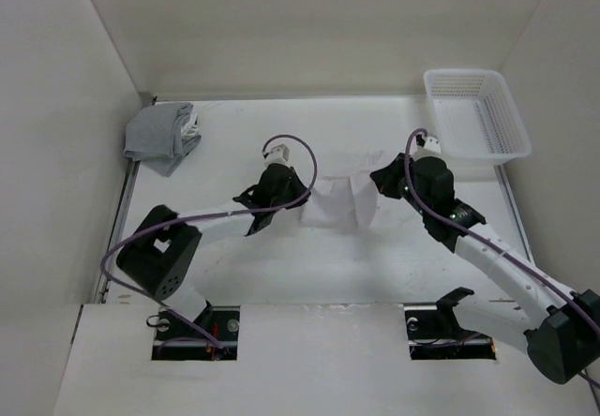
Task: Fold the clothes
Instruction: Flatten the tank top out
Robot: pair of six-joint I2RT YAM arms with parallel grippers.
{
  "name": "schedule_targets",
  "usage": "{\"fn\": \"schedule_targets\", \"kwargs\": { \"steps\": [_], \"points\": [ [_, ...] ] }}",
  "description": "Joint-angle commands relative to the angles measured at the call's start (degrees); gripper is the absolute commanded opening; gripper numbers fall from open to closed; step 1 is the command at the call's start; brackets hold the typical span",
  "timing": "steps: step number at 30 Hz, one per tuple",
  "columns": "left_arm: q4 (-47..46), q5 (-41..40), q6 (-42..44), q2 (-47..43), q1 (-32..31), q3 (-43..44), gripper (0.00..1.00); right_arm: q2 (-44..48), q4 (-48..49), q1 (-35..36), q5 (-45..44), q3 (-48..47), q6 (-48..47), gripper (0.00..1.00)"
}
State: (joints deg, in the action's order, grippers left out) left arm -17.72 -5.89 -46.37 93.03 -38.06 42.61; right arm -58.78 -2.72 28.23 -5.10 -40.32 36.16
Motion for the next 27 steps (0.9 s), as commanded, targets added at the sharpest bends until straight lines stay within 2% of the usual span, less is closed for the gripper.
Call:
{"fn": "schedule_targets", "kwargs": {
  "steps": [1,5,10,14,16,19,22,24,26,27],
  "points": [
    [5.6,-3.3,3.5,-14.5,1.5,5.8,0.01,3.0,2.0,-0.2,0.3,-8.1,-2.9,0.03],
    [22.6,-9.7,5.7,-27.3,0.5,6.9,0.06,8.9,-4.8,2.6,-0.3,-7.5,-2.6,0.04],
    [38.8,-13.8,6.0,-31.9,-1.9,5.0,0.30,9.2,-12.4,9.9,-0.1,0.0,0.0,0.06],
    [38.2,-14.1,4.1,-32.3,-0.7,0.8,0.38,1.6,-10.1,13.1,-0.7,3.8,2.5,0.06],
    [35.6,-14.8,3.4,-32.6,0.9,-1.2,0.38,-1.7,-6.6,13.6,-1.7,4.5,2.8,0.09],
    [32.7,-15.6,3.5,-30.6,1.6,-3.1,0.37,-4.4,-3.4,12.4,-3.8,4.4,2.6,0.08],
    [31.4,-15.5,3.7,-27.2,0.0,-4.4,0.35,-6.4,-0.4,7.7,-6.2,3.1,2.2,0.05],
    [27.1,-14.9,3.8,-24.6,-2.0,-6.1,0.38,-8.1,3.1,2.6,-6.9,2.6,2.9,0.04],
    [21.9,-13.5,4.2,-21.9,-3.2,-6.9,0.42,-9.8,5.9,-0.4,-7.1,2.5,3.2,0.07],
    [19.2,-12.2,4.4,-19.9,-3.5,-6.8,0.43,-10.7,6.9,-2.2,-7.5,2.6,3.5,0.12]
  ]
}}
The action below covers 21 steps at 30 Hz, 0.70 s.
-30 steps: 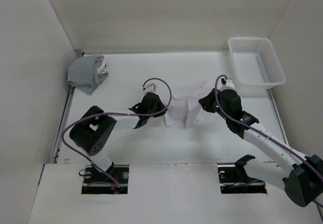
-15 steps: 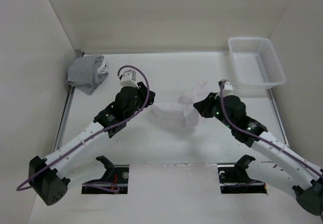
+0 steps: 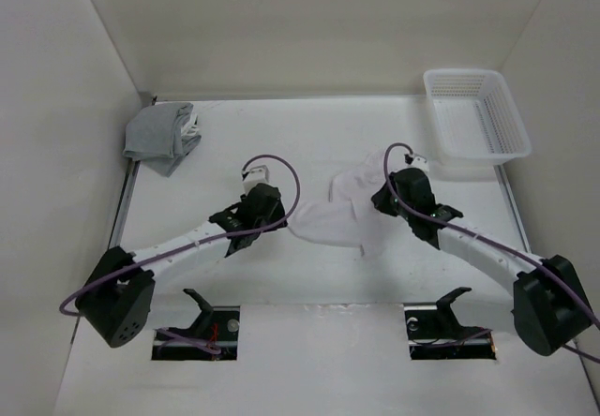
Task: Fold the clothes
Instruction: Flatten the tank top out
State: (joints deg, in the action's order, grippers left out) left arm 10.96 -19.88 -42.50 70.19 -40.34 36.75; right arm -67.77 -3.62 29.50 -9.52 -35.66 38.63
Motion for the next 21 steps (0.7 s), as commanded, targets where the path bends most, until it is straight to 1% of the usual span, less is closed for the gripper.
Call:
{"fn": "schedule_targets", "kwargs": {
  "steps": [1,3,4,6,8,10,12,13,14,16,17,18,19,21],
  "points": [
    [-11.6,3.3,0.6,5.0,-1.2,-0.4,0.44,-2.4,8.3,-5.2,-3.6,-1.8,1.1,0.22],
    [-15.1,5.1,0.7,9.3,-0.6,1.2,0.45,-1.6,7.4,-6.7,-5.0,-0.8,0.2,0.44],
    [-16.0,5.5,0.8,11.2,-0.3,2.3,0.45,0.3,6.1,-5.9,-5.8,0.1,-0.6,0.51],
    [-16.6,6.0,1.2,13.9,0.1,4.0,0.45,5.0,2.4,-2.2,-8.1,2.5,-0.8,0.57],
    [-17.3,6.3,1.7,16.0,-0.1,5.6,0.45,10.1,-2.7,2.3,-10.9,5.1,1.1,0.57],
    [-18.7,7.3,2.4,18.5,-0.5,7.1,0.45,14.0,-8.1,6.4,-12.8,7.5,5.5,0.47],
    [-19.7,8.8,2.5,20.6,-0.7,8.6,0.44,15.3,-12.0,9.0,-13.1,8.7,9.0,0.37],
    [-20.1,9.7,2.4,21.7,-0.9,9.5,0.39,15.5,-13.8,10.4,-13.2,8.9,10.6,0.32],
    [-20.6,10.5,2.3,22.5,-1.1,10.1,0.33,15.2,-15.3,11.7,-13.3,9.0,12.0,0.28],
    [-21.2,11.0,1.9,23.2,-1.1,11.1,0.19,14.0,-17.6,14.6,-13.7,8.0,13.9,0.29],
    [-21.3,10.9,1.8,23.2,-1.0,11.3,0.13,12.8,-18.3,15.7,-14.1,7.5,14.4,0.31],
    [-21.3,10.7,1.6,22.8,-0.8,11.3,0.09,11.4,-19.3,16.6,-14.6,6.9,14.5,0.34],
    [-21.5,10.6,1.5,22.2,-0.4,11.1,0.06,10.1,-20.8,17.1,-14.8,6.1,14.9,0.36],
    [-22.4,9.9,0.8,20.7,0.4,9.9,0.05,7.8,-22.5,19.5,-14.9,5.0,15.6,0.40]
  ]
}}
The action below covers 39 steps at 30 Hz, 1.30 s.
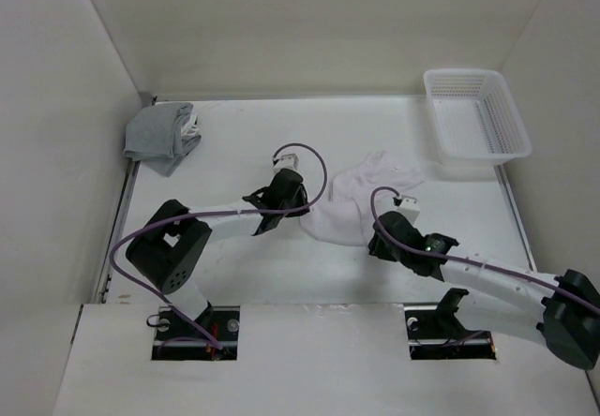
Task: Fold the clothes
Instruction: Flatten the tank top out
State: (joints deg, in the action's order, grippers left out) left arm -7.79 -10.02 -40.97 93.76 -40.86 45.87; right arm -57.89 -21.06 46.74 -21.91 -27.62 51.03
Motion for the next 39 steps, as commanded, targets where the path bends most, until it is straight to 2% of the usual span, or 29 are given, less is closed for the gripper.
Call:
{"fn": "schedule_targets", "kwargs": {
  "steps": [1,4,8,15,18,20,23,26,30,36,39],
  "points": [
    [-4.2,0.0,-1.0,-3.7,1.3,0.2,0.05,-3.3,-5.7,3.4,-2.5,-3.8,3.6,0.43],
    [-5.0,0.6,-1.6,-5.0,2.0,-1.4,0.05,-7.0,-7.9,5.2,-3.0,-5.2,5.0,0.49],
    [-5.7,1.3,-1.9,-5.9,2.2,-3.0,0.05,-12.2,-7.0,5.4,-5.1,-5.8,6.4,0.49],
    [-6.5,3.2,-2.0,-5.3,2.9,-3.9,0.05,-15.6,-3.7,5.1,-9.1,-7.1,7.0,0.42],
    [-6.4,3.5,-2.2,-4.9,2.9,-4.0,0.06,-15.2,-3.6,4.5,-9.7,-6.9,7.3,0.35],
    [-6.0,3.2,-1.9,-4.8,3.1,-4.2,0.12,-14.5,-3.8,4.3,-10.0,-6.7,7.3,0.31],
    [-5.7,1.9,-1.7,-4.8,3.5,-5.1,0.28,-12.5,-4.5,4.2,-10.8,-6.0,7.7,0.25],
    [-5.0,-0.1,-1.4,-4.8,3.5,-6.0,0.34,-10.4,-4.7,3.7,-11.0,-5.5,7.7,0.16],
    [-3.8,-2.5,-0.9,-5.4,3.2,-7.5,0.37,-6.3,-5.0,3.3,-11.1,-5.8,7.2,0.06],
    [-3.8,0.4,-0.2,-4.5,2.4,-8.2,0.38,7.2,-3.6,3.1,-10.5,-11.3,-0.2,0.05],
    [-4.9,4.7,-0.3,-3.8,1.7,-8.1,0.36,9.7,-2.2,0.0,-10.3,-14.9,-5.2,0.05]
  ]
}}
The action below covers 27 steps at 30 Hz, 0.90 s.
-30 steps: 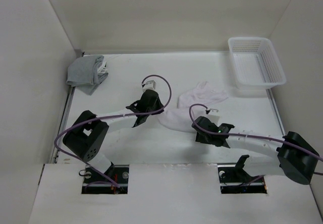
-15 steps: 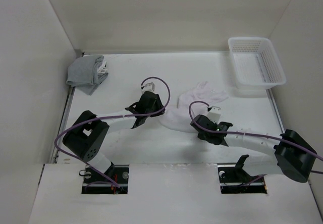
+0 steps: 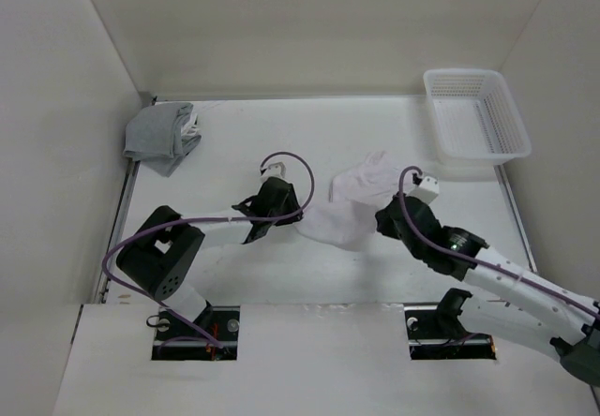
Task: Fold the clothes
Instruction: Flatten the tank top out
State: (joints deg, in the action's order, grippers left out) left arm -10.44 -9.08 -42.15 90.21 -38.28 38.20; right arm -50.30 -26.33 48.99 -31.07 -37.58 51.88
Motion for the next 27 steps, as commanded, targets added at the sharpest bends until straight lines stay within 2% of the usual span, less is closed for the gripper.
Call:
{"fn": "schedule_targets", "kwargs": {
  "steps": [1,4,7,12,15,17,20,22,23,27],
  "points": [
    [-3.3,5.1,0.6,-0.2,-1.1,-0.4,0.34,2.0,4.1,-3.5,-0.8,-5.7,-7.5,0.05],
    [-6.2,9.1,-0.9,-1.3,-1.7,0.4,0.10,-0.6,8.7,-6.8,2.7,-7.8,-10.9,0.05],
    [-6.2,10.8,-3.4,-6.0,-0.9,2.0,0.00,-3.9,14.1,-9.7,6.2,-10.6,-13.6,0.05],
    [-0.9,9.4,-3.4,-20.3,2.3,3.7,0.00,-8.1,21.8,-11.5,14.1,-20.9,-18.1,0.05],
    [5.6,5.4,-3.4,-28.4,5.7,7.5,0.00,-12.6,23.0,-12.6,21.4,-34.1,-19.1,0.04],
    [8.1,2.4,-2.9,-31.8,7.0,10.8,0.00,-16.8,21.2,-12.9,25.3,-46.3,-19.1,0.04],
    [13.8,0.4,-1.5,-36.1,9.6,17.8,0.00,-18.8,17.5,-10.5,25.5,-58.6,-21.5,0.04],
    [17.7,0.1,-0.8,-37.7,10.3,21.4,0.00,-16.9,16.0,-8.7,23.5,-57.7,-22.2,0.05],
    [19.5,0.1,-0.7,-38.3,10.3,22.4,0.00,-15.0,16.0,-8.4,23.0,-54.1,-21.8,0.06],
    [25.4,0.1,-0.7,-38.4,10.6,19.9,0.02,-5.3,20.4,-7.6,23.1,-28.9,-14.6,0.06]
  ]
}}
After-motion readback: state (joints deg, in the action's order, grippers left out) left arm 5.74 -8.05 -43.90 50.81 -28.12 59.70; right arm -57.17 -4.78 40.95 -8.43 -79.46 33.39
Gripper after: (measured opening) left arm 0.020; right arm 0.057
